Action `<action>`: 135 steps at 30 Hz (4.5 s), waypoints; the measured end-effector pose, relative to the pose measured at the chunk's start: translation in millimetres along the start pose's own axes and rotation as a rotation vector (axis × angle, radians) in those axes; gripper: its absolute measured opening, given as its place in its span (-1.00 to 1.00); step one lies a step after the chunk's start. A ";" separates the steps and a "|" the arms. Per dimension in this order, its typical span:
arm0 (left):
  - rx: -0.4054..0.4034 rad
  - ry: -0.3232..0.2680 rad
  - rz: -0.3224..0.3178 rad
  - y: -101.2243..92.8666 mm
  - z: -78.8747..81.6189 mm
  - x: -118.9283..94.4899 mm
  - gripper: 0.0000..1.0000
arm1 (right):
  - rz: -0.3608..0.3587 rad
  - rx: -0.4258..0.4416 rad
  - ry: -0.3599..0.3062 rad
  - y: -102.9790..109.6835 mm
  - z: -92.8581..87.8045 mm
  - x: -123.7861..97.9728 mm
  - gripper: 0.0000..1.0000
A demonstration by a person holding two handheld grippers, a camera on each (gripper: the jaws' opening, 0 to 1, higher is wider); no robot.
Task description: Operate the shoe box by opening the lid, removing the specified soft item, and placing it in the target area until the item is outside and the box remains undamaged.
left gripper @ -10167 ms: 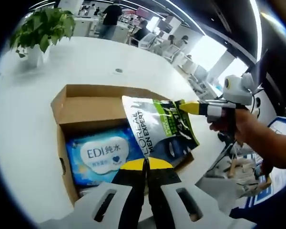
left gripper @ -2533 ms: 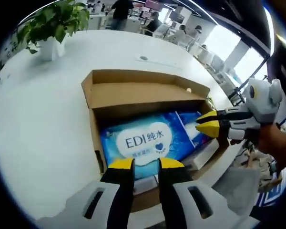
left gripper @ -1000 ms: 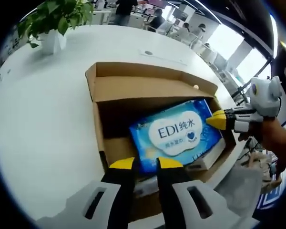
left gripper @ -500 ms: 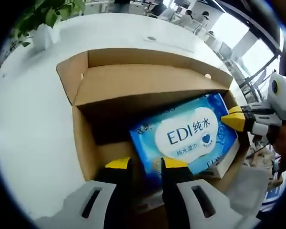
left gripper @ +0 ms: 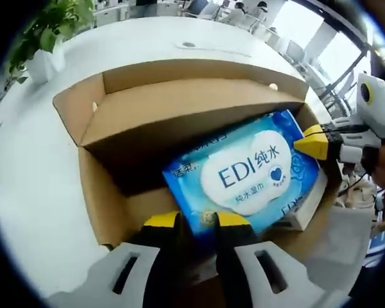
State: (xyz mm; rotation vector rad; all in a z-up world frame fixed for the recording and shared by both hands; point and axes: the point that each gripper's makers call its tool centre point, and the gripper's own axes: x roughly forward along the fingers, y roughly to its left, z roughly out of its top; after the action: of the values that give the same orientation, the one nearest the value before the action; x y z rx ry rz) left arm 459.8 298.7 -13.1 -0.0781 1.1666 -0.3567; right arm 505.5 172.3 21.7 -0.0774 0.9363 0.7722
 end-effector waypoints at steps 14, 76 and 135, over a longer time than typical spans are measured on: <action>0.067 -0.035 0.043 4.0 2.0 0.9 -1.00 | 0.009 0.003 -0.002 0.0 -1.3 -0.1 -1.00; 0.193 -0.306 -0.087 -126.0 104.6 -113.5 -1.00 | -0.107 0.049 -0.205 -48.4 47.7 -147.0 -1.00; 0.288 -0.163 -0.158 -259.2 159.2 70.6 -1.00 | -0.231 0.156 -0.116 -262.7 -25.6 -148.9 -1.00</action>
State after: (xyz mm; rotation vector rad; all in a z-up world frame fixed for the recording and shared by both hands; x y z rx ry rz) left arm 568.2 12.9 50.8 0.0523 0.9410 -0.6434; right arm 600.4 -114.2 49.3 -0.0040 0.8574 0.4833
